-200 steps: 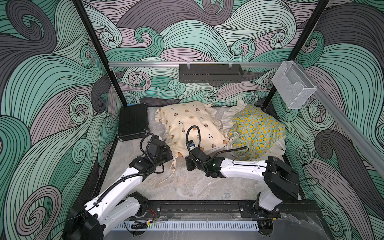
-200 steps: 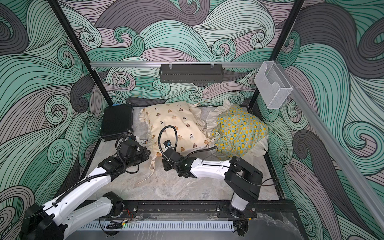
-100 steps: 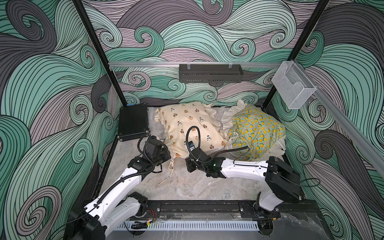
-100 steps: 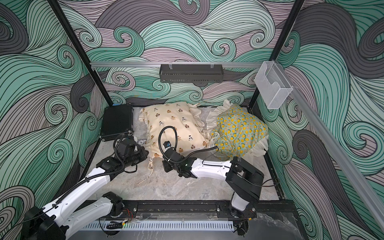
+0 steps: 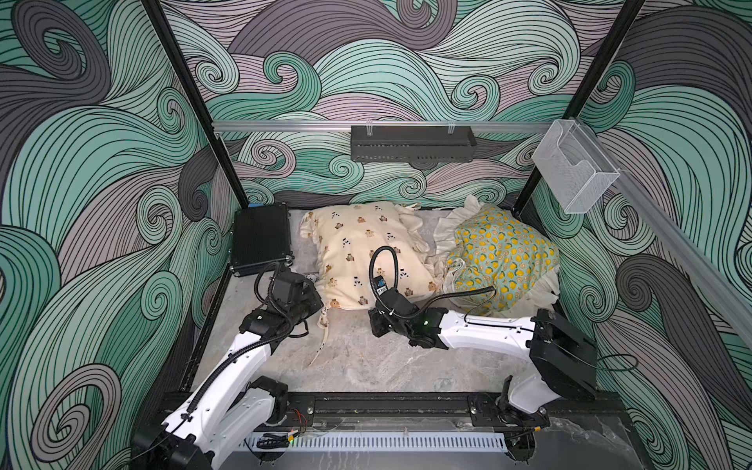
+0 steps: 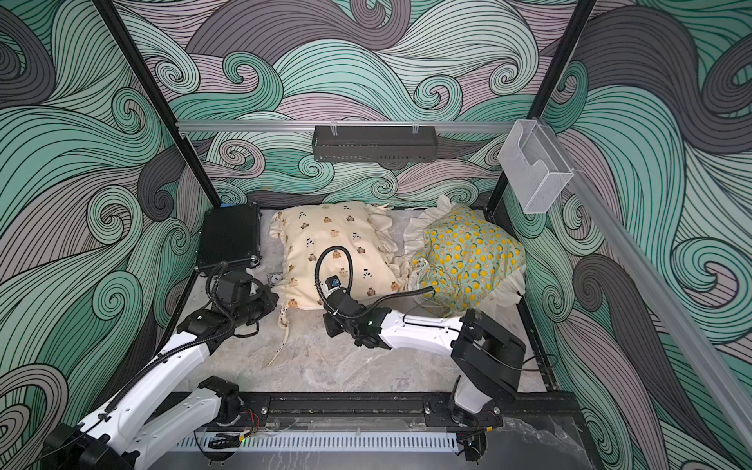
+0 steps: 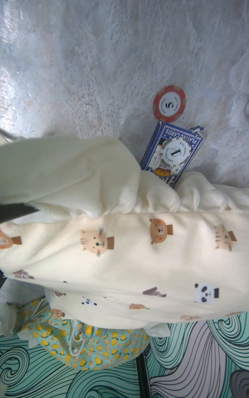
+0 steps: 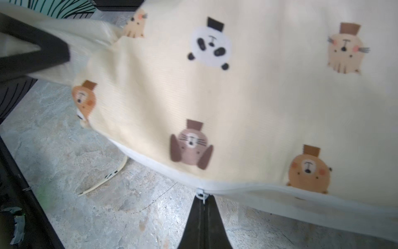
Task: Zip up pillowcases
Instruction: Zip the zipper on the pillowcase, then place the pillowcase at the center of the board.
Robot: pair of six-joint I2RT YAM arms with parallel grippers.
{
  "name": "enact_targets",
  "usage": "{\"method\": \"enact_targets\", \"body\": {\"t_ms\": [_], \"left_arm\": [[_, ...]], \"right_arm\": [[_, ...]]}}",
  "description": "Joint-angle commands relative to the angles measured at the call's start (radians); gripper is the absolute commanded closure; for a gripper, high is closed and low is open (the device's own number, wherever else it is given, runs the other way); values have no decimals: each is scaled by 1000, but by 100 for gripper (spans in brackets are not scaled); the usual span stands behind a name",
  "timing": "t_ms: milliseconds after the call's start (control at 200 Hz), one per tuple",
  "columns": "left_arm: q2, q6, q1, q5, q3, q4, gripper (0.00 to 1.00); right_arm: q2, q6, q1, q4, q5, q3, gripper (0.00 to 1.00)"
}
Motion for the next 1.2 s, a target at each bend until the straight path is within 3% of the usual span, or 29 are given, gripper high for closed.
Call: {"method": "enact_targets", "body": {"t_ms": [0,706,961,1196], "left_arm": [[-18,8,41,-25,15,-31,100],[-27,-18,274,-35,51,-63,100],[-21,-26,344,-55,77,-88,100],[-7,-15,402,-86,134,-134,100]], "right_arm": [[-42,17,-24,-60,26,-43,100],[-211,2,-200,-131,27,-203,100],[-188,0,-199,-158,-39,-171,100],[-164,12,-194,-187,-10,-141,100]]}}
